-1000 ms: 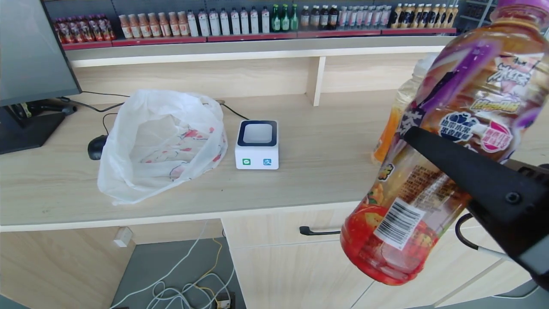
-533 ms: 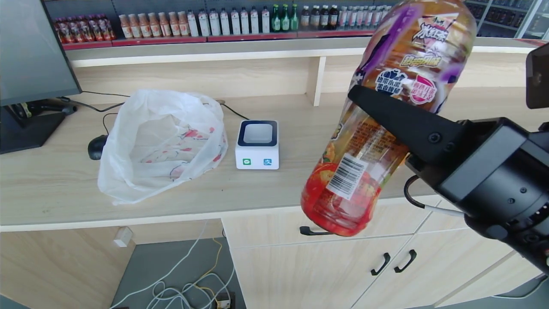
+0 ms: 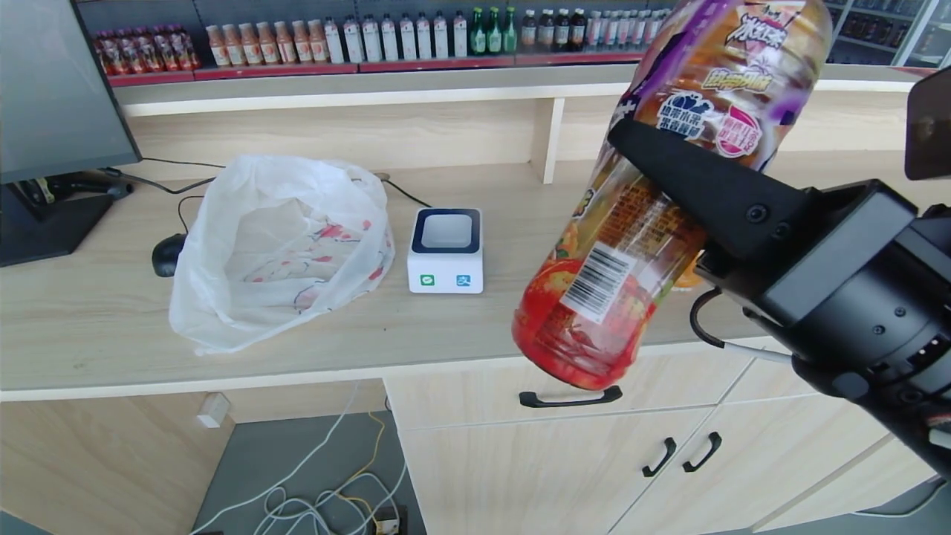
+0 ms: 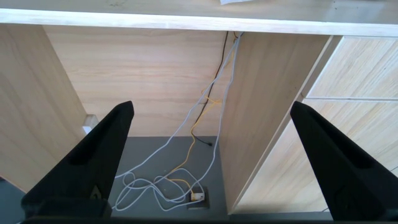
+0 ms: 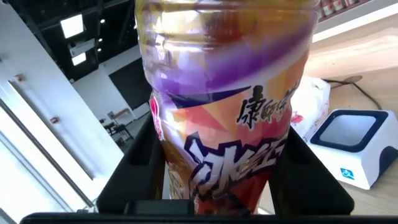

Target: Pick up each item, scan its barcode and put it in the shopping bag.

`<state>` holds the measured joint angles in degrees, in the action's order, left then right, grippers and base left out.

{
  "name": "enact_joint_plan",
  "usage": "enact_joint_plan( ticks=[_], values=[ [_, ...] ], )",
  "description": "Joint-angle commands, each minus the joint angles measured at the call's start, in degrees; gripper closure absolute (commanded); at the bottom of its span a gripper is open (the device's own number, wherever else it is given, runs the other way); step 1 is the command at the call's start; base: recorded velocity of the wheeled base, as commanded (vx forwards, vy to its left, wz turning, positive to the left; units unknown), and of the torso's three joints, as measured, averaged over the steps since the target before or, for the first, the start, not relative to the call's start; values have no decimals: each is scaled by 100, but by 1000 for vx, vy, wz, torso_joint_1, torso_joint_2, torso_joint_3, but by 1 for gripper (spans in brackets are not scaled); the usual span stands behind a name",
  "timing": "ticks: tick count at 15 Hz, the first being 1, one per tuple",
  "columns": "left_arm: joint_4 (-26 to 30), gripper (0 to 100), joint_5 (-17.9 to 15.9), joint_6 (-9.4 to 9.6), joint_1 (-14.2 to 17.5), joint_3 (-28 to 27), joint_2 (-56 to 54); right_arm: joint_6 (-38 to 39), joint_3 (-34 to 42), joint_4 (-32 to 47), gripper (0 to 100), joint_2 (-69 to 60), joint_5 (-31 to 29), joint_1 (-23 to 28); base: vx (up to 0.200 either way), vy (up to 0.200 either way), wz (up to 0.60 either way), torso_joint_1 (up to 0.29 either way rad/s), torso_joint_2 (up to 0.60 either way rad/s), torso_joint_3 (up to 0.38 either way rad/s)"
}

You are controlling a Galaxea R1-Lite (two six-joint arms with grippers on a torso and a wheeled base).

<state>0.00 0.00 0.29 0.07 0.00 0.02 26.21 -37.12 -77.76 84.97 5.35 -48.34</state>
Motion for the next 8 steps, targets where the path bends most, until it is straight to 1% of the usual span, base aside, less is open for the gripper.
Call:
enact_joint_plan(
  ticks=[1, 4, 8],
  values=[
    [0, 0, 0, 6, 1, 0, -2, -2, 21, -28, 100, 20, 1, -9, 0, 0, 0, 0, 0, 0],
    [0, 0, 0, 6, 1, 0, -2, -2, 47, -99, 100, -42, 159, 0, 0, 0, 0, 0, 0, 0],
    [0, 0, 0, -3, 1, 0, -2, -11, 56, -169, 100, -59, 177, 0, 0, 0, 0, 0, 0, 0]
  ],
)
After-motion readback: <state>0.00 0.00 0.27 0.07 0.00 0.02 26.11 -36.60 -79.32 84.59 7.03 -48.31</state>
